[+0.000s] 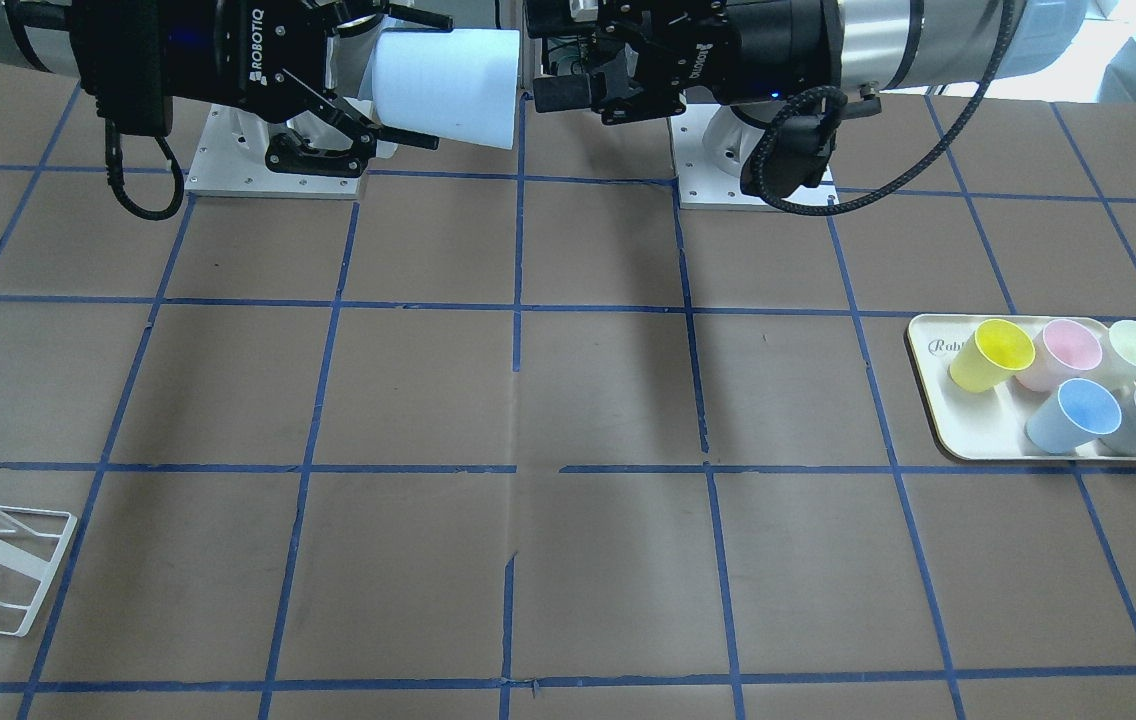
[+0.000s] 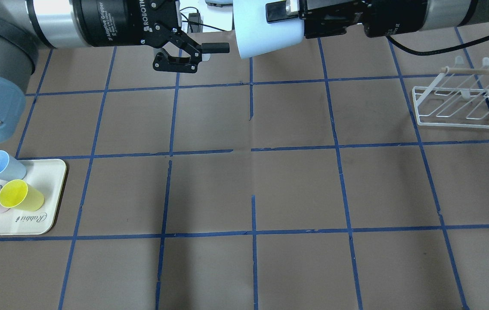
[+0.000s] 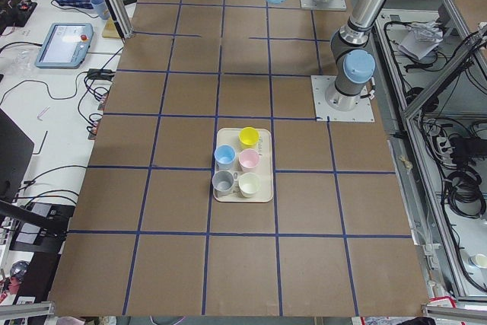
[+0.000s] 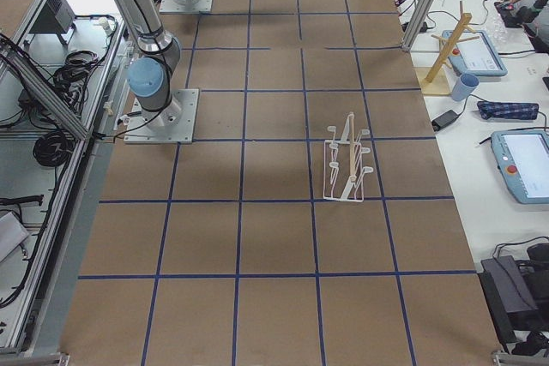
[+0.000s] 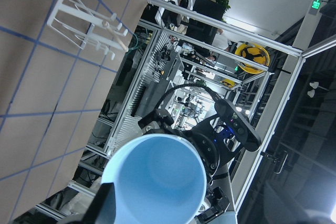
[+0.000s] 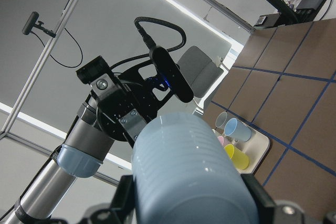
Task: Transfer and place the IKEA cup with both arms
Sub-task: 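Close the left gripper on the cup's rim while the right gripper holds it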
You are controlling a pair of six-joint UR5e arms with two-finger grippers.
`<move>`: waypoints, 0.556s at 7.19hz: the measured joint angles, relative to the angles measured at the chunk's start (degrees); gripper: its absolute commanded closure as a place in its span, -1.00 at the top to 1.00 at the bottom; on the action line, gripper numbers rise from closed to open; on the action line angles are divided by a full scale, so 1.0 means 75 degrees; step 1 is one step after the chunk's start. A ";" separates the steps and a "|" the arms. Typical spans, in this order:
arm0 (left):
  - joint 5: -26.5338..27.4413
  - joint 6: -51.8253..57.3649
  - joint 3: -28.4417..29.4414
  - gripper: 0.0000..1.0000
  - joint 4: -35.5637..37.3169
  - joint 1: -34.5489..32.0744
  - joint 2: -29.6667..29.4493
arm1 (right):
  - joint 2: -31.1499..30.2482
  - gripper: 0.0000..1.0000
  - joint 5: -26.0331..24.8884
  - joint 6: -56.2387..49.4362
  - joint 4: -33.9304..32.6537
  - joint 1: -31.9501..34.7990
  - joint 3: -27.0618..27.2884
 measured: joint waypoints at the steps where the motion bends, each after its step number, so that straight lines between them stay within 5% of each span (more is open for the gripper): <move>1: -0.0167 -0.0080 -0.0064 1.00 0.0005 -0.0096 0.0071 | -0.0002 0.19 0.0042 0.0009 -0.0025 0.0022 0.0001; 4: -0.0534 -0.0267 -0.0084 1.00 0.0094 -0.0177 0.0099 | -0.0003 0.15 0.0060 0.0034 -0.0046 0.0033 0.0010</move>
